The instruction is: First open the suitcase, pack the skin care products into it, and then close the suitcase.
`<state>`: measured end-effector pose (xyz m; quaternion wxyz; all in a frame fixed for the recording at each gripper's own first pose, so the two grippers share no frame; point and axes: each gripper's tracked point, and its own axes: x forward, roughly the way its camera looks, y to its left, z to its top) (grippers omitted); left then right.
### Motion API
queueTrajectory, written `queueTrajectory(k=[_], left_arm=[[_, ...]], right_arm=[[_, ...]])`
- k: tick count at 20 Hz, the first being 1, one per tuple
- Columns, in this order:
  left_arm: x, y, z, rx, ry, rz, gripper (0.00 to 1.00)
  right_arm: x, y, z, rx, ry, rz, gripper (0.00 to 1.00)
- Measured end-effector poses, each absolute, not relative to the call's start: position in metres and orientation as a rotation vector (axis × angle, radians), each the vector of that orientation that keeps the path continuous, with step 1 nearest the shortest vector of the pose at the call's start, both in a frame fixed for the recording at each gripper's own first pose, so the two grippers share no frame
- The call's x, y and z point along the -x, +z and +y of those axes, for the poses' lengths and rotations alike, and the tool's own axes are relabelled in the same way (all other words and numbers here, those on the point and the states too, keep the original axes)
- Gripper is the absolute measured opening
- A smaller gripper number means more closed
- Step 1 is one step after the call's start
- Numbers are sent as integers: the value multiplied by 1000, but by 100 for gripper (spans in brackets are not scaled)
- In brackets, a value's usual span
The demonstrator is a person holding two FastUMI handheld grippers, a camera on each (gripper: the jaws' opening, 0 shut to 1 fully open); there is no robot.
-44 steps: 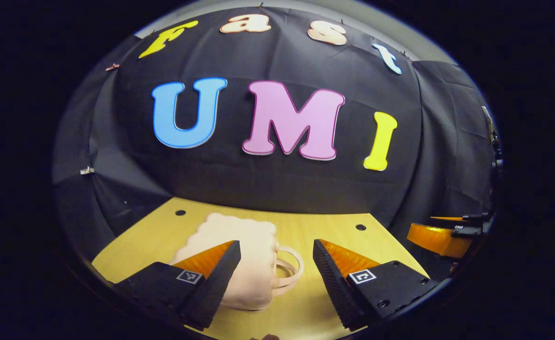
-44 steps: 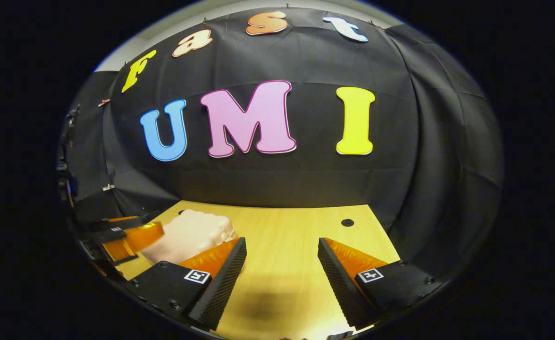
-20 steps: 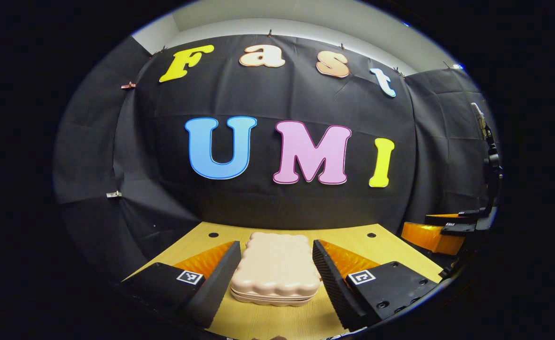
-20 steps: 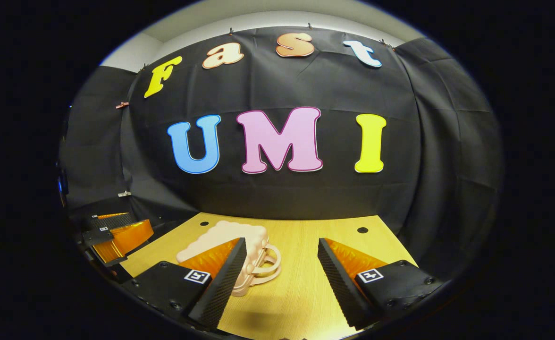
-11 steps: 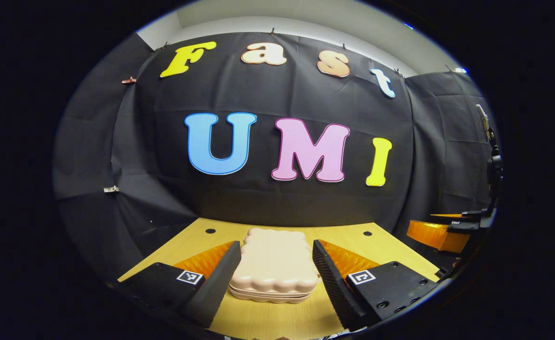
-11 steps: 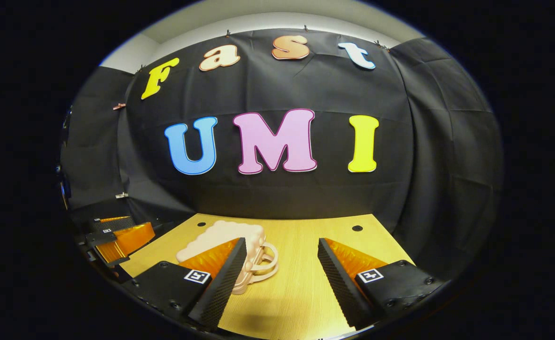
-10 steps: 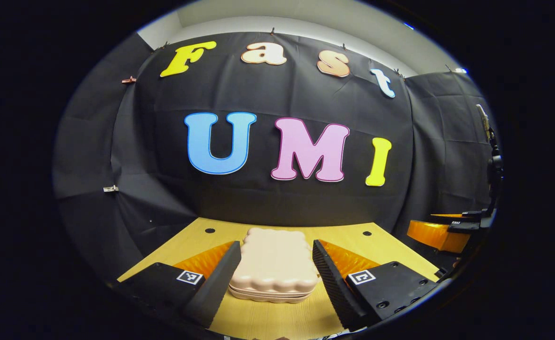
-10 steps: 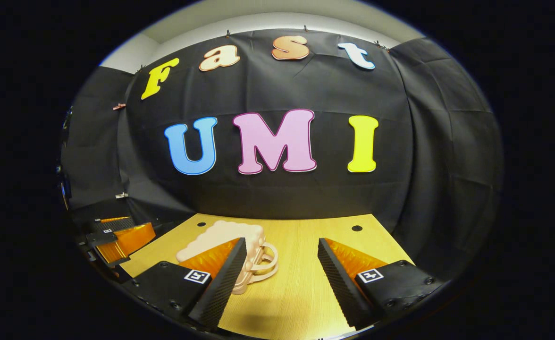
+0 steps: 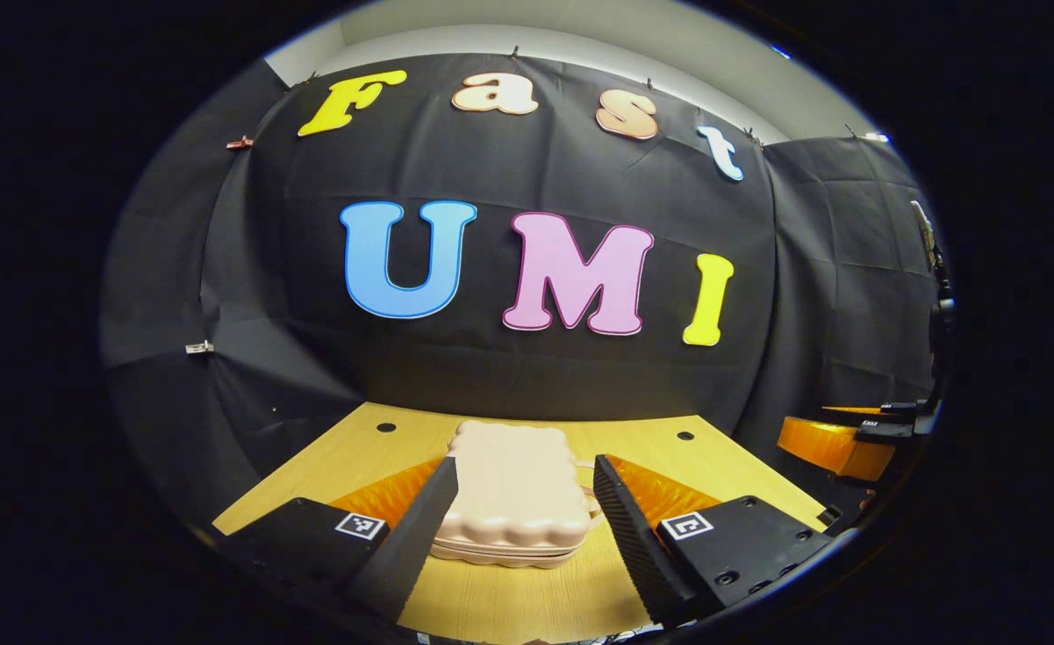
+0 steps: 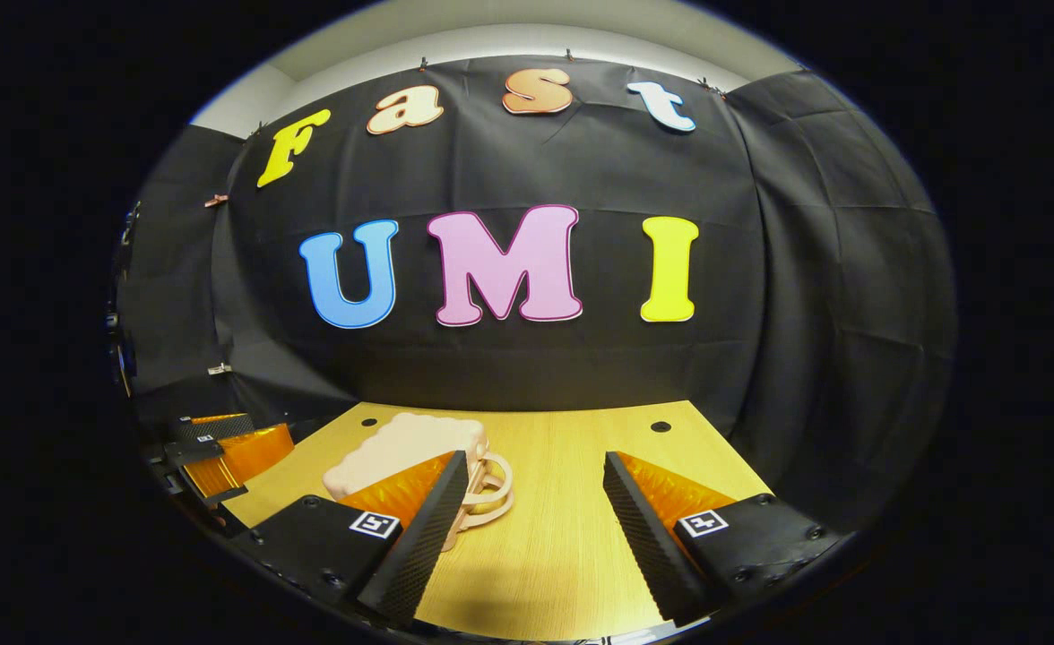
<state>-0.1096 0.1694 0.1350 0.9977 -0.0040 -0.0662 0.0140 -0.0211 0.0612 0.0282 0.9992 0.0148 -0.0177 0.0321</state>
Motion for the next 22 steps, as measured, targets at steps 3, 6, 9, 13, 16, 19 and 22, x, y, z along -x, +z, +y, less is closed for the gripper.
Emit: queueTrajectory(k=[3,6,9,13,16,19,22], left_arm=[[107,133,167,4,23,-126,96],[105,132,165,9,14,-122,96],[104,130,164,6,11,-117,96],[103,131,163,3,4,-119,96],[101,131,164,-10,7,-121,96],[99,133,165,-19,13,-125,96],[96,134,165,-1,6,-118,96]], right_arm=[[20,27,57,-37,53,-29,96],[21,23,56,-37,50,-15,96],[21,22,57,-35,54,-14,96],[20,21,58,-40,59,-13,96],[18,21,57,-39,56,-12,96],[15,20,52,-40,43,-10,96],[13,22,50,-41,36,-12,96]])
